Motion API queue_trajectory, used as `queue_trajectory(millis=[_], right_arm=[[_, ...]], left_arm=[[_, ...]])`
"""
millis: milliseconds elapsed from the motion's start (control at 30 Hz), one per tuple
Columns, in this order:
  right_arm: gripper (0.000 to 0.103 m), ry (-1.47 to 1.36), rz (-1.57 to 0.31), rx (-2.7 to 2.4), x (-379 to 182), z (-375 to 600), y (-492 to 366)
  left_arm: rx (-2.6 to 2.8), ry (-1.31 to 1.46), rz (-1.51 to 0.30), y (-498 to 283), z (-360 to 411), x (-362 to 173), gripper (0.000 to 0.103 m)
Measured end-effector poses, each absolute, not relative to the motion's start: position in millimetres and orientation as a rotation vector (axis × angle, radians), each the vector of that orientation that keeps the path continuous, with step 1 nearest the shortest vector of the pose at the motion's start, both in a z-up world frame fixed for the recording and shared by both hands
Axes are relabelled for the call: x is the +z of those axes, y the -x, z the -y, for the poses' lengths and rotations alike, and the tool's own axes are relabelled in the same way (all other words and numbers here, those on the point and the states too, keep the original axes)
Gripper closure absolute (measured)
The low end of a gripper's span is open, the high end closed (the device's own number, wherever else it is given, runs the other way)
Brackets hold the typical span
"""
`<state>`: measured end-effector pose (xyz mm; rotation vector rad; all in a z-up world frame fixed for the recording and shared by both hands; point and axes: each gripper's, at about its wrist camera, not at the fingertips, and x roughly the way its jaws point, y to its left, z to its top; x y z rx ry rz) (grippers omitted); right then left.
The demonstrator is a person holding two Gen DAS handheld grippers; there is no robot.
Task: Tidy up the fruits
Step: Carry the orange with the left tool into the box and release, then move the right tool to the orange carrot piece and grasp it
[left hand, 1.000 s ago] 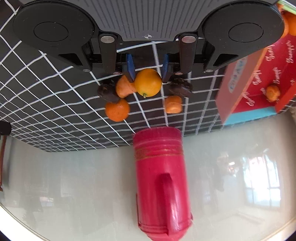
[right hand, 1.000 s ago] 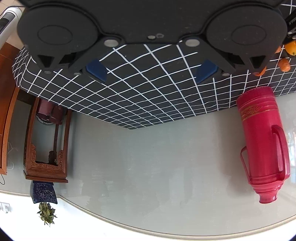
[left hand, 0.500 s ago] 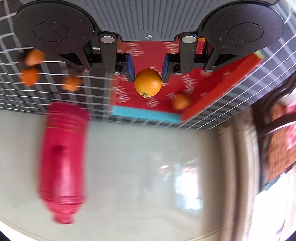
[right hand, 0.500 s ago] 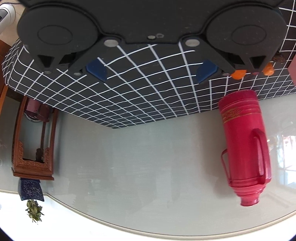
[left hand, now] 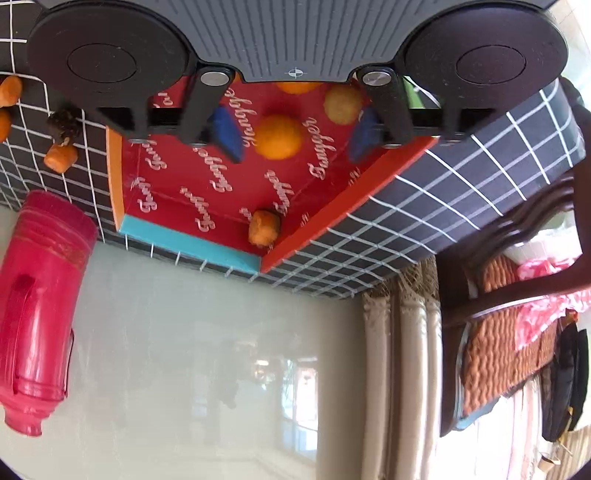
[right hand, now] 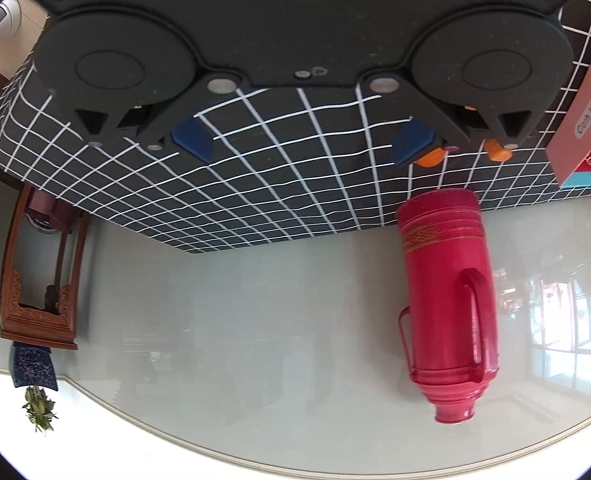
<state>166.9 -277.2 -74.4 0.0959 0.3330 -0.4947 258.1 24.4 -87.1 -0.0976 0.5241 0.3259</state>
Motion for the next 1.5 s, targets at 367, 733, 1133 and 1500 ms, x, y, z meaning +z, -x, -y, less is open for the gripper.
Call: queue_trajectory(millis=[367,733,1133,1500], right_arm=[[0.016,-0.191,-0.396,-0.283,-82,261,-185],[0.052,-0.241,-0.529,-0.129,-98,228,-218],[0.065,-0.319,-0.574,-0.164,-117,238,-250],[0.080,-0.260,-0.591,-0.151,-117,232,-261]], left_arm=[[0.305,0.018,-0.385,-223,-30,-66,0.014],[0.360,0.022,-0.327,-206,-61,-58,0.009],[0.409,0.042,-0.341,-201,-93,-62,0.007],[0.418,0.058,-0.355,-203,-101,-64,0.007]])
